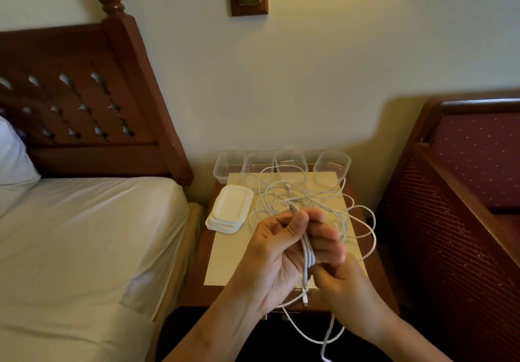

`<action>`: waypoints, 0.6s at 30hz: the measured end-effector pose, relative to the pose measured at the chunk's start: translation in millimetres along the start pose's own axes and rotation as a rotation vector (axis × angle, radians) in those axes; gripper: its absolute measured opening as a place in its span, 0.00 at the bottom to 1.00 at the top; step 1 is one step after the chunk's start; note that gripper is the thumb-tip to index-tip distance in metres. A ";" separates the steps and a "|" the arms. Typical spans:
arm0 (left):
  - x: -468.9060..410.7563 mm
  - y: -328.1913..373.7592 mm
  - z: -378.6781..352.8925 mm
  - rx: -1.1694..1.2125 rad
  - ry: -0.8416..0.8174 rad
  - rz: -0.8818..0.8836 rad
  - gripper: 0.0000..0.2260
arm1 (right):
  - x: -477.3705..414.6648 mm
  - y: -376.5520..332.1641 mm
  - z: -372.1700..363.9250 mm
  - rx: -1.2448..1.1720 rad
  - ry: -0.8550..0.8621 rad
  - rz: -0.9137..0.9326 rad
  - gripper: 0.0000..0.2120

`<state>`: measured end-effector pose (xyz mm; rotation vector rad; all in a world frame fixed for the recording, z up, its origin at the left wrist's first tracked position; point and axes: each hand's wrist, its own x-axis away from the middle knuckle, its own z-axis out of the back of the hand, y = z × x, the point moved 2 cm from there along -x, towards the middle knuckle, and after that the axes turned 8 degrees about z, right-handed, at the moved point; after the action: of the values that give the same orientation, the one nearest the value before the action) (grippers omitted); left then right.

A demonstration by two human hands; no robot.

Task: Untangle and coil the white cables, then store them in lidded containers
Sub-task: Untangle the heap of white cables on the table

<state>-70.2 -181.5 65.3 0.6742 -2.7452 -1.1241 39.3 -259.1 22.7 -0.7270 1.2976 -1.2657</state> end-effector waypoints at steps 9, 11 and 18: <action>-8.3 12.1 21.9 -0.850 0.291 0.013 0.10 | 8.6 -13.6 7.9 0.523 -0.290 0.145 0.05; -5.4 17.0 29.0 -0.998 0.276 0.096 0.10 | 9.5 -31.4 19.4 0.644 -0.260 0.237 0.04; 8.9 7.4 27.6 -0.852 -0.006 0.357 0.20 | -16.2 -66.9 61.3 0.557 -0.134 0.435 0.06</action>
<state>-87.9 -162.9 49.8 0.0595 -1.9423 -1.9407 82.9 -274.5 102.5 -0.1181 0.8667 -1.1174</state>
